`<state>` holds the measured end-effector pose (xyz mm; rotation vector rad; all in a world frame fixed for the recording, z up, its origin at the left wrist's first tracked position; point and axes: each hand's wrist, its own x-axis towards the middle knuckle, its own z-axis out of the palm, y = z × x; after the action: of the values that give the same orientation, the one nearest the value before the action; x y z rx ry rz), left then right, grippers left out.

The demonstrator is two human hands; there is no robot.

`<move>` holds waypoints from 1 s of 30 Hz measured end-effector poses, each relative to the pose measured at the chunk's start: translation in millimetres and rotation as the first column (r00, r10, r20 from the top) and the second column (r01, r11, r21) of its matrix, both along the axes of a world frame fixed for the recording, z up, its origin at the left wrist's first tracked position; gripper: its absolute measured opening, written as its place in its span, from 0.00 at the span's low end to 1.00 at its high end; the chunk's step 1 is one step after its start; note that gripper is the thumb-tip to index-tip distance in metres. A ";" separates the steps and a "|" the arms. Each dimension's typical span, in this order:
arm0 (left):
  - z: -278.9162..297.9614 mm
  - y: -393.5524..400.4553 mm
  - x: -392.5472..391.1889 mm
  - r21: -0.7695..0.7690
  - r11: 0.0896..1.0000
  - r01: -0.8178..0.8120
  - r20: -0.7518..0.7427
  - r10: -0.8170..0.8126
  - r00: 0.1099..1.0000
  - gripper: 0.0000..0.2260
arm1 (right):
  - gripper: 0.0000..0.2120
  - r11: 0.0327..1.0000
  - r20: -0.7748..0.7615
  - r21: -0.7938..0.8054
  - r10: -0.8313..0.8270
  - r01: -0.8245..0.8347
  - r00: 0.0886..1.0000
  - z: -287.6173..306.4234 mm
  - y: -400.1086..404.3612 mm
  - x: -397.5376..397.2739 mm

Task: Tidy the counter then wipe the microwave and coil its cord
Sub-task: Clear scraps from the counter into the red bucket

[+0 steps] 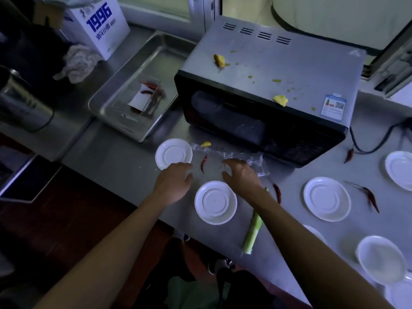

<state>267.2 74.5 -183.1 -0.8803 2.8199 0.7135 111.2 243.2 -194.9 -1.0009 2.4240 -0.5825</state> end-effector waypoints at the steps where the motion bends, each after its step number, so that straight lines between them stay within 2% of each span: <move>1: -2.7 -3.1 -2.6 -0.002 1.000 0.008 -0.009 -0.008 1.000 0.16 | 0.20 1.000 0.003 0.005 -0.010 0.010 1.000 -1.3 -2.5 -0.1; 6: -16.8 -26.9 -24.3 0.032 0.999 0.018 -0.063 -0.016 0.998 0.14 | 0.21 0.996 0.030 0.051 -0.078 0.076 0.996 -4.0 -19.0 -0.3; 9: -24.6 -44.2 -46.0 0.049 0.998 0.037 -0.148 -0.029 0.989 0.09 | 0.20 0.989 0.039 0.088 -0.124 0.120 0.992 -5.1 -28.6 1.9; 12: -32.6 -60.0 -69.6 0.046 0.994 0.102 -0.179 -0.092 0.980 0.06 | 0.20 0.980 0.045 0.128 -0.159 0.153 0.986 -6.3 -40.1 5.7; 16: -44.0 -76.9 -95.0 -0.002 0.984 0.180 -0.201 -0.177 0.963 0.07 | 0.18 0.972 0.028 0.152 -0.185 0.178 0.982 -11.5 -59.8 9.2; 20: -56.3 -90.0 -115.1 -0.054 0.963 0.263 -0.145 -0.268 0.952 0.08 | 0.16 0.964 0.034 0.144 -0.230 0.223 0.973 -16.5 -71.5 11.9; 23: -65.0 -96.7 -128.3 -0.064 0.960 0.273 -0.117 -0.279 0.953 0.09 | 0.17 0.954 0.046 0.115 -0.283 0.276 0.958 -17.6 -72.0 13.6; 30: -82.3 -85.6 -141.4 -0.107 0.948 0.298 -0.073 -0.307 0.949 0.07 | 0.09 0.936 0.011 0.068 -0.348 0.347 0.937 -16.5 -63.7 13.3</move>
<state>125.8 -11.2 -265.4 -0.4162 2.9926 0.5922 124.5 179.5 -211.5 -0.5350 2.5988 -0.6222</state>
